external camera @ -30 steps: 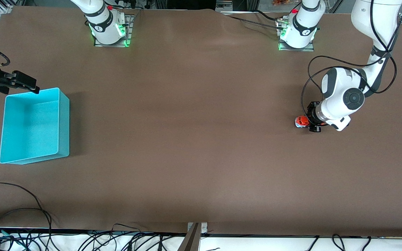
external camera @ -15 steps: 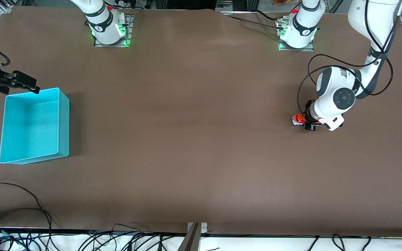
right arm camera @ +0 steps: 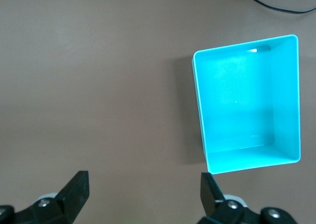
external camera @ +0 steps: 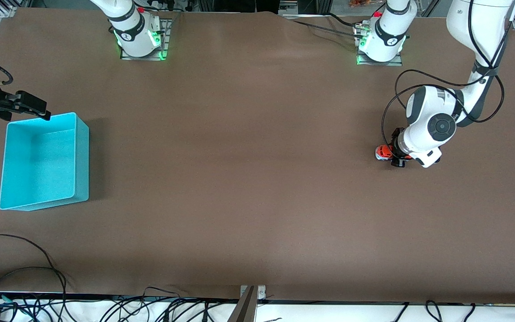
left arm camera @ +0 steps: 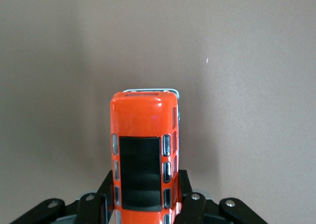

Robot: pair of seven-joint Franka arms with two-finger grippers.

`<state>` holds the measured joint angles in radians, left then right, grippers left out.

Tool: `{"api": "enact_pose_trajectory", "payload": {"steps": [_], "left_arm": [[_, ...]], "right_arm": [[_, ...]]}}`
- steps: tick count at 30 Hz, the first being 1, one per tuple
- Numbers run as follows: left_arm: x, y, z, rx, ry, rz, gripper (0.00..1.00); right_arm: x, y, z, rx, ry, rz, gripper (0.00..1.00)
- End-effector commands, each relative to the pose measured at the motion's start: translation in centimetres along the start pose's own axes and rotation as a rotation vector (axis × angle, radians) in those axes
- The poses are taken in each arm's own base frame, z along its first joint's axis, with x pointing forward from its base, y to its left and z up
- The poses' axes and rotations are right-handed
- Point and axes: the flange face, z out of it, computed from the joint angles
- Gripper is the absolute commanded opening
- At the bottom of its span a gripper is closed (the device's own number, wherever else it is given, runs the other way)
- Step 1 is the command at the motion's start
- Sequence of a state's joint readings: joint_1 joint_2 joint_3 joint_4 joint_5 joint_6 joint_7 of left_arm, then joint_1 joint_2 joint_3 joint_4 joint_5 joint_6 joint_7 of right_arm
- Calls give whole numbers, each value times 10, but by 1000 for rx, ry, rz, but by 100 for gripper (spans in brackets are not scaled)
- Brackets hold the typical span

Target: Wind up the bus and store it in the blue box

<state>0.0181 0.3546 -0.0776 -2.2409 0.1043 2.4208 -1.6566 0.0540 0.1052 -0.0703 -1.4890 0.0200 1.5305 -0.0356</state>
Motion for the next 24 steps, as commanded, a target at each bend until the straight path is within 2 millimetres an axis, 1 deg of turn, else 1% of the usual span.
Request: {"api": "enact_pose_trajectory", "payload": {"steps": [1, 8, 14, 19, 24], "left_arm": [[17, 0, 1, 5, 16, -15, 11], [24, 3, 13, 0, 22, -11, 11], [40, 4, 21, -6, 34, -15, 11], [48, 5, 27, -17, 41, -12, 11], [49, 5, 36, -23, 35, -14, 10]], "right_arm": [[-1, -1, -6, -5, 13, 7, 100], [-1, -2, -6, -5, 13, 4, 100], [-1, -2, -6, -3, 14, 4, 100], [-1, -2, -6, -3, 14, 4, 100], [-1, -2, -6, -3, 13, 4, 100]]}}
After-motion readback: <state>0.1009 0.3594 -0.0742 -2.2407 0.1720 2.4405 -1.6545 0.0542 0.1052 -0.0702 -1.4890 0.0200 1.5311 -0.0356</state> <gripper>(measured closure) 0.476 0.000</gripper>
